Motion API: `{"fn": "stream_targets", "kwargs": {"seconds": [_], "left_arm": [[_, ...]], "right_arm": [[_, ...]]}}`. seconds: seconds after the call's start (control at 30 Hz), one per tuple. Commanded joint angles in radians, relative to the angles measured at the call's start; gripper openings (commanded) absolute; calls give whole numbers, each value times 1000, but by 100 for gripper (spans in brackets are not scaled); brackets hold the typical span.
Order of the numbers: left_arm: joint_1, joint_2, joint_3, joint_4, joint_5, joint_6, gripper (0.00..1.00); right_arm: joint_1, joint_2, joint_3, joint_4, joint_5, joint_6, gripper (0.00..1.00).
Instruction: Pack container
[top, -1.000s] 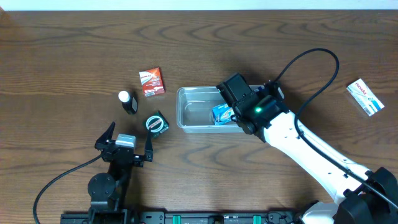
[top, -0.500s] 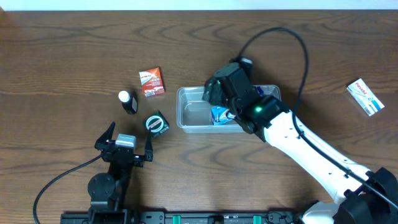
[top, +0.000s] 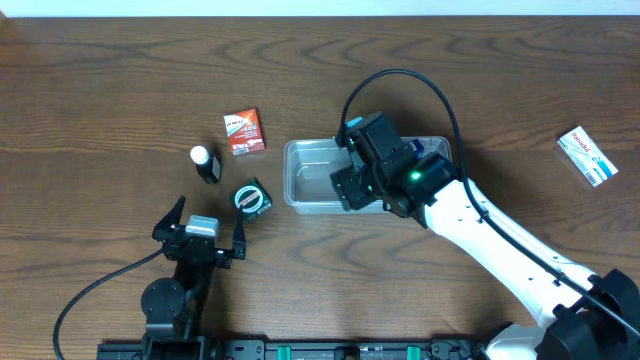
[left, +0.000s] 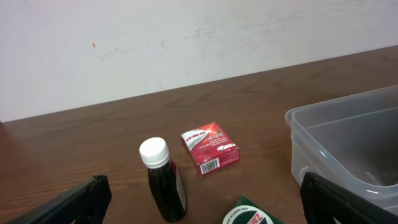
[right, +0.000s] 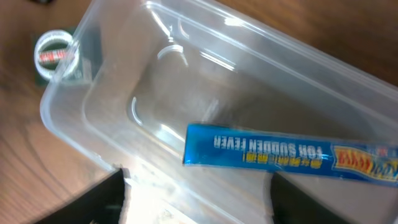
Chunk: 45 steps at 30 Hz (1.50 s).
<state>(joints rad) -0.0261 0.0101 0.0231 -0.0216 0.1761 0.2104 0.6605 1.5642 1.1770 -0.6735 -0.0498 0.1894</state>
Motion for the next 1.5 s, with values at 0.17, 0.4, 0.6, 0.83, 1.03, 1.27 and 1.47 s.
{"fn": "stream_targets", "kwargs": {"seconds": [0.17,0.4,0.6,0.83,1.03,1.27,1.47], "left_arm": [[5,-6,-19,-30,3,10,98],[5,-6,-19,-30,3,9,98],[5,-6,-19,-30,3,9,98],[5,-6,-19,-30,3,9,98],[5,-6,-19,-30,3,9,98],[5,-6,-19,-30,3,9,98],[5,-6,-19,-30,3,9,98]], "right_arm": [[8,9,6,-22,-11,-64,18],[9,88,5,-7,-11,-64,6],[22,127,5,24,-18,-64,7],[21,137,5,93,21,-64,13],[13,137,5,145,96,-50,19],[-18,137,6,163,104,-45,21],[-55,137,15,166,106,-45,21]]}}
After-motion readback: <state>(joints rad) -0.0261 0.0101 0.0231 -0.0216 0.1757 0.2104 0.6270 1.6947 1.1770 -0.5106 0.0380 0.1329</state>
